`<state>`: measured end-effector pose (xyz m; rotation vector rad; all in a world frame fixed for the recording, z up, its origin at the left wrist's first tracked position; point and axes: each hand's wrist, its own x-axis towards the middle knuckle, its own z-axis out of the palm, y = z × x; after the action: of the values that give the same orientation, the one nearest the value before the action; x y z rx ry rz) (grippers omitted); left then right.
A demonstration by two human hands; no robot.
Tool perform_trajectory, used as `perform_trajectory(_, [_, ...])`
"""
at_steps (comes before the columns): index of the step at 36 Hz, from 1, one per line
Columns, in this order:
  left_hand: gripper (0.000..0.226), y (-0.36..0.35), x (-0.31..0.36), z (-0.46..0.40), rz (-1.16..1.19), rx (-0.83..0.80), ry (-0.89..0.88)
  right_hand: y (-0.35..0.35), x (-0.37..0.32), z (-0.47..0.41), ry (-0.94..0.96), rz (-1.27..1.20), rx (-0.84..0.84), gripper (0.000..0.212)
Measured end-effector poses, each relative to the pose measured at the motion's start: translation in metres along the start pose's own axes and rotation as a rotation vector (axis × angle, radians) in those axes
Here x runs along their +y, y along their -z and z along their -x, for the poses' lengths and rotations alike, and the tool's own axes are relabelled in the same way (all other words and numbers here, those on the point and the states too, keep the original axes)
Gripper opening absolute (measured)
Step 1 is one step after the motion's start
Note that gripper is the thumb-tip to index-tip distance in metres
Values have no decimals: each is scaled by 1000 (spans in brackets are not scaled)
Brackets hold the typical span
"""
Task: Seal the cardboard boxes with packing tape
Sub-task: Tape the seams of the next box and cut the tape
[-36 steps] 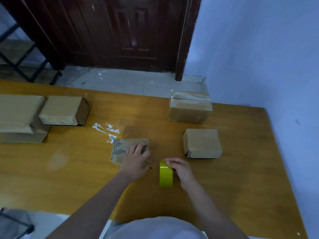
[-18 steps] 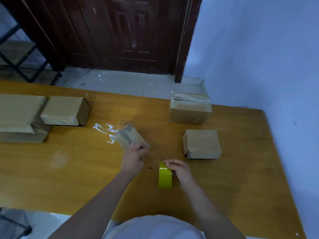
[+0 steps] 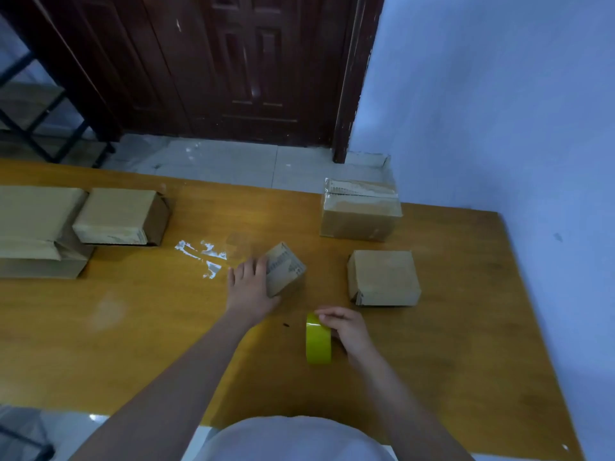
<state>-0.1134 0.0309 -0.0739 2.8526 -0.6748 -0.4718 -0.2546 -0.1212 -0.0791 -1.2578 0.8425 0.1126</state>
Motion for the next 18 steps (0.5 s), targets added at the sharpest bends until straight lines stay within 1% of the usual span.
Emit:
perform_trajectory(3, [91,9,-13,0,-14,-54,-117,4,-6,2,33,-15,-2,19])
perform_trajectory(5, [89,17,-21,1,-36,-121,-185,6,-13,4,50,-20,-20,18])
perform_trajectory(7, [87,22,-25,2,-59,-149,-248,8,-22,8,64,-18,-46,16])
perform_trajectory(13, [74,17,-9,4,-32,-71,-422,8,-43,11,99,11,-60,13])
perform_trajectory(14, [76,16,-3,6,17,-32,-429,7,-45,11,107,18,-61,13])
perform_trajectory(16, [87,15,10,13,226,80,-427,4,-51,10,134,35,-67,14])
perform_trajectory(18, [84,21,24,23,443,136,-393,1,-58,10,154,56,-69,13])
